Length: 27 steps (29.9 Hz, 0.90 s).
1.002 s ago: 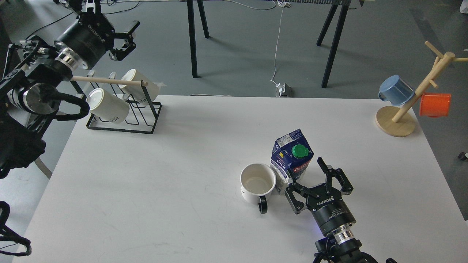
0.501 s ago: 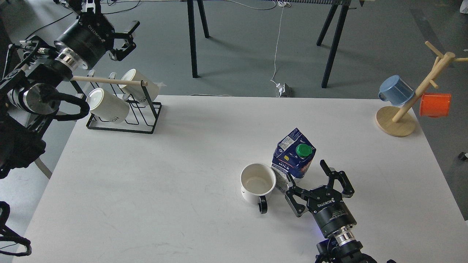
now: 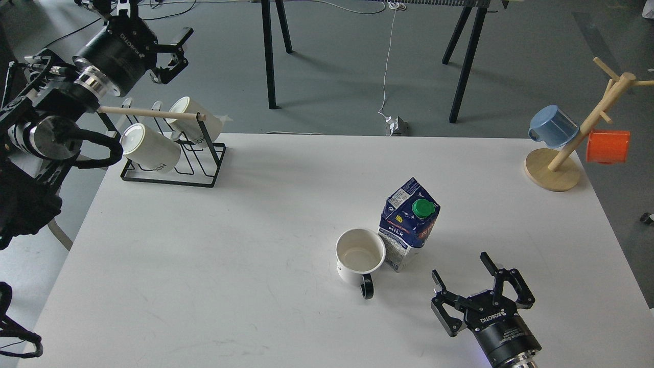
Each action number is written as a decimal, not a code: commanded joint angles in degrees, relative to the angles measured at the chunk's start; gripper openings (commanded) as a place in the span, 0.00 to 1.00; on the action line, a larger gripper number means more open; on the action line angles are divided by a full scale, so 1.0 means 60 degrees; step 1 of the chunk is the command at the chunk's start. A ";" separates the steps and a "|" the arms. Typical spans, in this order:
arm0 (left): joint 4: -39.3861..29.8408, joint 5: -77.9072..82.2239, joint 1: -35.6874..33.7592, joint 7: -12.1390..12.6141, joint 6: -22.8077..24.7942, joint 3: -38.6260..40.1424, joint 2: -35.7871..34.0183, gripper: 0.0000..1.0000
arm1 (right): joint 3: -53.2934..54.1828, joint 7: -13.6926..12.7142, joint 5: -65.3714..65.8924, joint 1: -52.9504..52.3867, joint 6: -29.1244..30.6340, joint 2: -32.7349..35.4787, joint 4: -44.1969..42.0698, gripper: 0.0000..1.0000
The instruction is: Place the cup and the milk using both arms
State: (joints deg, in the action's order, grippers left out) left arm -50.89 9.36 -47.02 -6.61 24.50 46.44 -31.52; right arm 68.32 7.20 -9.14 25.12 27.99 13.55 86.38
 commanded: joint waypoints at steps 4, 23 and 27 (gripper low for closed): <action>0.0117 -0.0387 0.0146 -0.0100 -0.0069 0.0549 0.0082 0.99 | 0.1722 0.0016 0.0000 -0.0726 0.0001 0.1606 -0.0099 0.99; 0.2621 -0.1750 0.0147 -0.0099 0.0312 0.1576 0.1841 1.00 | 0.0949 -0.0174 0.0000 -0.8797 0.0001 0.3060 -0.5676 0.99; 0.2754 -0.1984 0.0088 -0.0114 0.0312 0.1590 0.1972 1.00 | 0.0128 -0.0395 -0.0132 -1.0131 0.0001 0.2841 -0.7332 0.99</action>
State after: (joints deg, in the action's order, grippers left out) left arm -34.87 -1.50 -46.22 -7.20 26.35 55.94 -20.33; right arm 72.10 5.43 -9.55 -30.59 28.00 31.70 48.74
